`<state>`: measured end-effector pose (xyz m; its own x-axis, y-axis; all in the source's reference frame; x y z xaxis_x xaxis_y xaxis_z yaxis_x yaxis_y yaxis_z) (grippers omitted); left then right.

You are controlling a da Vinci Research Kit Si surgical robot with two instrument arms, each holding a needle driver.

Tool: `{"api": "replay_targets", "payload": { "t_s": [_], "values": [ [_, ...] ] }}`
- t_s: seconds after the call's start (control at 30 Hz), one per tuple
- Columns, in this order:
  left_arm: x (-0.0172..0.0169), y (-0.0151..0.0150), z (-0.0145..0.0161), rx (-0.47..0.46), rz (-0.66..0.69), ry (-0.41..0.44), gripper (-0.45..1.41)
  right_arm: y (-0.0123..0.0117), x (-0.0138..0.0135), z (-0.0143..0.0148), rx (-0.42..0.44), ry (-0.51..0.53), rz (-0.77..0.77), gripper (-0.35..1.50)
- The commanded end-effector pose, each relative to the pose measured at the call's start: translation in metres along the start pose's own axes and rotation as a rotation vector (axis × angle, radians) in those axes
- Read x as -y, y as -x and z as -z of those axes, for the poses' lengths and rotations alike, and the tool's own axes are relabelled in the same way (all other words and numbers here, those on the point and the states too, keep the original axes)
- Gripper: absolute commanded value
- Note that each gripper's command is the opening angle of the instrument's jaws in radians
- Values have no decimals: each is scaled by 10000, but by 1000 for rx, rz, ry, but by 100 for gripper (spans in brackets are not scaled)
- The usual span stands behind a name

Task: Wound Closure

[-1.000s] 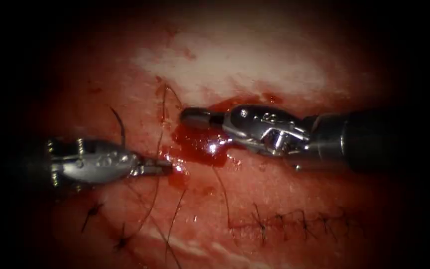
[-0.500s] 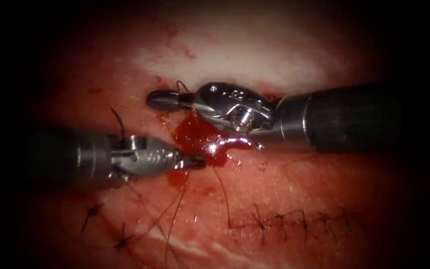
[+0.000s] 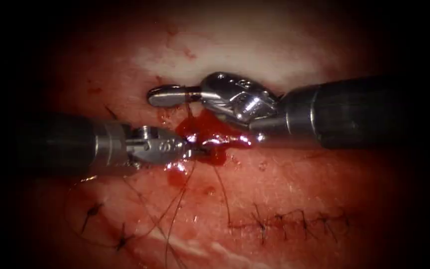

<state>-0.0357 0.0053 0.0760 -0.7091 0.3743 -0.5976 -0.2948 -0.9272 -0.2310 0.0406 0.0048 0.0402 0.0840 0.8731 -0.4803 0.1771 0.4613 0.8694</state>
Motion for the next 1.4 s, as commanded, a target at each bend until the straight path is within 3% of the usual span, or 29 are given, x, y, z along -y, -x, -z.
{"api": "replay_targets", "payload": {
  "t_s": [0.03,0.2,0.47,0.57,0.73,0.9,1.0,1.17,1.4],
  "values": [
    [-2,3,-10,3,-1,2,-45,4,0,-3,15,-26,-5,-35],
    [4,9,-12,8,-4,-6,-45,7,8,9,59,-93,-6,-35],
    [8,9,-12,12,-2,-6,-45,15,9,19,240,-171,-22,-35],
    [8,9,-12,23,-3,-3,-45,20,9,17,332,-223,-33,-35],
    [3,11,-6,51,-7,8,-45,30,9,13,558,-248,-54,-32],
    [-3,12,3,71,-9,18,-45,36,11,11,750,-202,-52,5],
    [-7,12,7,83,-9,20,-45,43,13,9,846,-168,-77,9],
    [-11,12,14,94,-10,28,-45,46,13,8,920,-111,-147,9],
    [-19,13,28,112,-11,44,-45,59,10,5,1096,116,-289,27]
  ]
}}
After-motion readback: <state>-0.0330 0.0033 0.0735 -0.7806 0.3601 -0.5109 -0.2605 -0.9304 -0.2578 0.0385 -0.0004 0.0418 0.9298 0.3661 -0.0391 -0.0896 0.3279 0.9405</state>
